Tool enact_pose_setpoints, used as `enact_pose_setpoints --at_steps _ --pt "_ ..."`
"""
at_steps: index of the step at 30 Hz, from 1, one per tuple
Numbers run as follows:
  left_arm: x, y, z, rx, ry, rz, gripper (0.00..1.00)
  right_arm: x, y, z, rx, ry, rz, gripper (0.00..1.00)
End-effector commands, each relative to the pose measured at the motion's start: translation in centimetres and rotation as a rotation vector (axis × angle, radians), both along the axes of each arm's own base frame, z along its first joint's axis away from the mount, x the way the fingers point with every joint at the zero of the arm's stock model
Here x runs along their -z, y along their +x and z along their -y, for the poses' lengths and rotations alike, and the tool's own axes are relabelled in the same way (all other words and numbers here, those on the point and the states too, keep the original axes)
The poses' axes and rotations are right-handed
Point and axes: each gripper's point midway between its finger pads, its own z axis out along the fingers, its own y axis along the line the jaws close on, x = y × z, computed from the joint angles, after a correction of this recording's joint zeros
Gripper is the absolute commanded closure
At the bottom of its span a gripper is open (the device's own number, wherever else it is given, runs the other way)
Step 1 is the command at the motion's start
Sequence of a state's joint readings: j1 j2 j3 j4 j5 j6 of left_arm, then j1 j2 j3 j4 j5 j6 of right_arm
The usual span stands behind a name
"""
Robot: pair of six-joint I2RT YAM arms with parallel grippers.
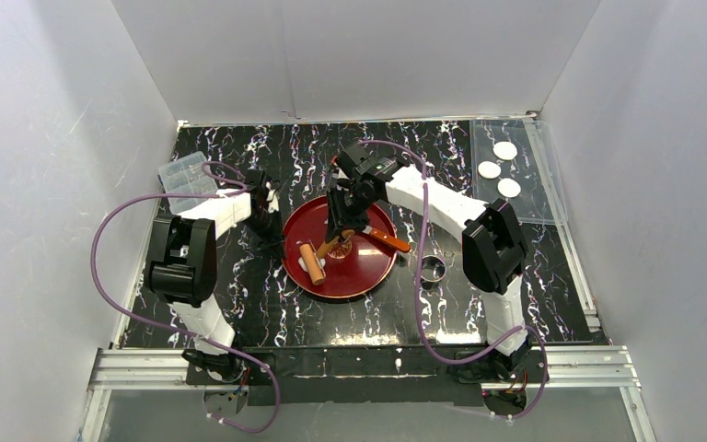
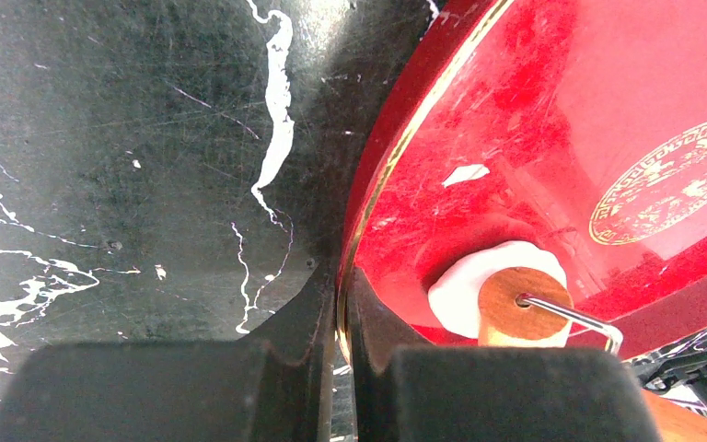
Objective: Roll out the dumpling wrappers from the dough
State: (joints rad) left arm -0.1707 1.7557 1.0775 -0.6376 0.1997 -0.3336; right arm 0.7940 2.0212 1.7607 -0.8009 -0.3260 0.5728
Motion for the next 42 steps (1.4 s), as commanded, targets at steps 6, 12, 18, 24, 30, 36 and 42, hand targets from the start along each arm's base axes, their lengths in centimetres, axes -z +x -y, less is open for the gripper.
enact_pose_setpoints --at_steps 6,12,18,24,30,36,42 --pt "-0.8 -0.8 -2.2 0.022 0.106 0.031 1.00 6.2 2.9 9.0 0.104 -0.366 0.090 0.99" --pt "-0.8 -0.8 -2.4 0.025 0.112 0.033 1.00 6.6 2.5 8.8 0.102 -0.360 0.072 0.99" --pt "-0.7 -0.8 -2.3 0.027 0.109 0.029 1.00 7.4 0.9 4.9 0.073 -0.288 0.010 0.99" --pt "-0.9 -0.8 -2.4 0.025 0.116 0.038 1.00 8.1 0.6 3.9 0.093 -0.259 -0.024 0.99" --pt "-0.9 -0.8 -2.3 0.027 0.115 0.042 1.00 8.2 1.9 7.4 0.144 -0.317 0.000 0.99" --pt "-1.0 -0.8 -2.6 0.024 0.130 0.050 1.00 8.8 2.3 11.1 0.154 -0.398 0.041 0.99" --pt "-1.1 -0.8 -2.8 0.024 0.138 0.054 1.00 9.2 1.8 10.6 0.152 -0.390 0.022 0.99"
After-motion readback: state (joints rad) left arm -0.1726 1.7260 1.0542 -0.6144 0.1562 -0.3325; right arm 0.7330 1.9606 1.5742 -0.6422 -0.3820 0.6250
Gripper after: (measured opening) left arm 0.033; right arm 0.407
